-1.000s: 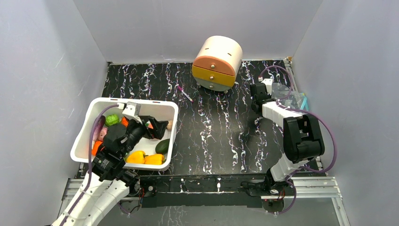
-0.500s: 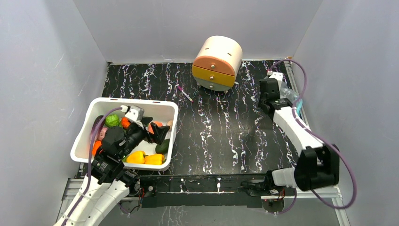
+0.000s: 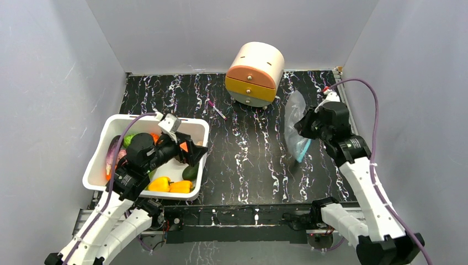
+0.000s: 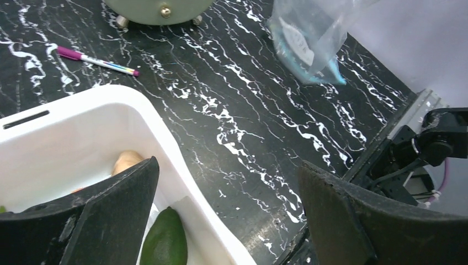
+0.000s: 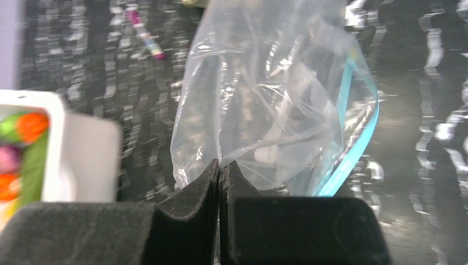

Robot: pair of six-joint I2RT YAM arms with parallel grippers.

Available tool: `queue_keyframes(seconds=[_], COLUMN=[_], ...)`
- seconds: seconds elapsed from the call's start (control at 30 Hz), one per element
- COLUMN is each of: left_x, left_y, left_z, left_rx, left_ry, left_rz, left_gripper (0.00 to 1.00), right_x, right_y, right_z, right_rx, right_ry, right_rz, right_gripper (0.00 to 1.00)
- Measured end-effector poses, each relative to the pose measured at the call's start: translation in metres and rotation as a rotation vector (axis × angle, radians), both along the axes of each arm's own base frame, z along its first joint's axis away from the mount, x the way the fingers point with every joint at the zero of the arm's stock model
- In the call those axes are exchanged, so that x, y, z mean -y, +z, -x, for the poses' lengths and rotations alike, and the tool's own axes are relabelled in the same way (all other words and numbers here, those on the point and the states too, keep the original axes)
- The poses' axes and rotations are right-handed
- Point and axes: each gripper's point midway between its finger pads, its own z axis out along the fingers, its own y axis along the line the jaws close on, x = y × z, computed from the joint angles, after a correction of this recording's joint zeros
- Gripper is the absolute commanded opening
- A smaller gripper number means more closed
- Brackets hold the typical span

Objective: Place the food in the zip-top bag and seal the zipper
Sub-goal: Pick up the zipper food storage bag at the center of the board, then zip the zipper food storage bag.

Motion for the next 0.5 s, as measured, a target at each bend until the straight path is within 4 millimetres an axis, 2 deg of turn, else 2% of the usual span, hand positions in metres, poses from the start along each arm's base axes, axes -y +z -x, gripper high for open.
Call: queue_keyframes(seconds=[0.2,0.3,0.5], left_x=[0.018,0.027,0.038], left_y=[-0.001,-0.003,-0.016], left_z=[-0.002,0.002,0.007], left_rx=[-0.055,-0.071,-0.08], left_ry=[-0.05,-0.094,-0.157], left_rz=[0.076,0.119,0.159], left_gripper=[0.9,0.89,0.88], right_x=[-0.046,-0.062,-0.084], right_y=[0.05,0.077,0.115], right_z=[0.033,0.044,0.054], right_rx=[0.078,0.133,0.158], right_ry=[0.156,0.209,0.275], right_rz=[-0.302,-0.445,-0.667], right_gripper=[0.0,0.0,0.0])
